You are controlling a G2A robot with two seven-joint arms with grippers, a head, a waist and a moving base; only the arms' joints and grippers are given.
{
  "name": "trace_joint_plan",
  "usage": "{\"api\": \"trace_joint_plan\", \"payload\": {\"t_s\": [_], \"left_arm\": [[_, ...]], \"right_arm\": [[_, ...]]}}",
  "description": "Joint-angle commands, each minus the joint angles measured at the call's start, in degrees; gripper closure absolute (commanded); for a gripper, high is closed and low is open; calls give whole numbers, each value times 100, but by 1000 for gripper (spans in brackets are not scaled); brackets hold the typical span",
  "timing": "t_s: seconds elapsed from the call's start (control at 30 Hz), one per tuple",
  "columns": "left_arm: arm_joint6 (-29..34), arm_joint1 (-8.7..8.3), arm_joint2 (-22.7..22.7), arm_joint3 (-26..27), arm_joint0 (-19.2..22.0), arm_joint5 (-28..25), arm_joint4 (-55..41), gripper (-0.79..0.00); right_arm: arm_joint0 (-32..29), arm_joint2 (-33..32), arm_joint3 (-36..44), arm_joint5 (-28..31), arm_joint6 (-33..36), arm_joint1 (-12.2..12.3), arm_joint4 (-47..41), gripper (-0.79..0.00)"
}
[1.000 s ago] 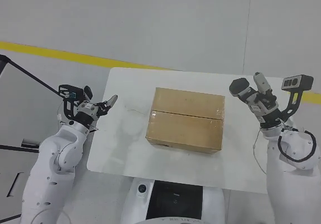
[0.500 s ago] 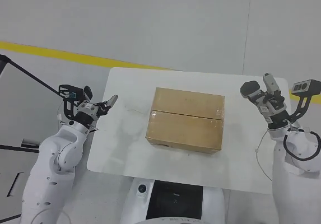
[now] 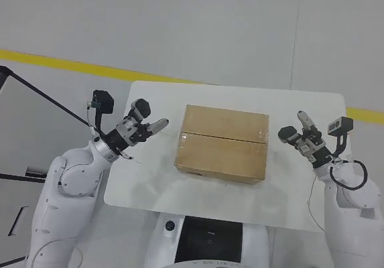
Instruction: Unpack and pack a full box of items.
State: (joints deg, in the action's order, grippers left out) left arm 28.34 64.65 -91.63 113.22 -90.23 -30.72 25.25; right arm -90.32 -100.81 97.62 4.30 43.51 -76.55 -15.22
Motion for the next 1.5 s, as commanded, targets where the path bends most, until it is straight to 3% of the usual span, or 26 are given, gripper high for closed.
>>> {"api": "trace_joint_plan", "payload": {"t_s": [0.0, 0.13, 0.2, 0.33, 0.53, 0.9, 1.2, 1.47], "left_arm": [[-329, 2, -3, -13, -38, -51, 1291, -785], [-329, 2, -3, -13, -38, -51, 1291, -785], [-166, 15, 113, -155, -111, 141, 537, -785], [1277, -31, 37, -244, 14, 1266, -1202, -785], [1626, -53, -107, -317, 93, 2183, -2082, -785], [1488, -66, -131, -417, 31, 2120, -2100, -785], [1488, -66, -131, -417, 31, 2120, -2100, -785], [1488, -66, -131, -417, 31, 2120, -2100, -785]], "right_arm": [[2, -2, 8, 5, -6, -1, -39, -785], [-11, 23, -4, -15, 17, 2, 31, -785], [-20, 109, -94, -67, 0, 16, 201, -785], [-113, 113, -180, -77, 16, 48, 281, -785], [-190, 270, -167, -63, -6, 77, 395, -785], [177, 733, -502, -2, -306, 103, 682, -785], [537, 802, -649, 78, -339, 112, -6, -785], [1279, 1150, -1096, 186, -528, 90, -237, -785]]}}
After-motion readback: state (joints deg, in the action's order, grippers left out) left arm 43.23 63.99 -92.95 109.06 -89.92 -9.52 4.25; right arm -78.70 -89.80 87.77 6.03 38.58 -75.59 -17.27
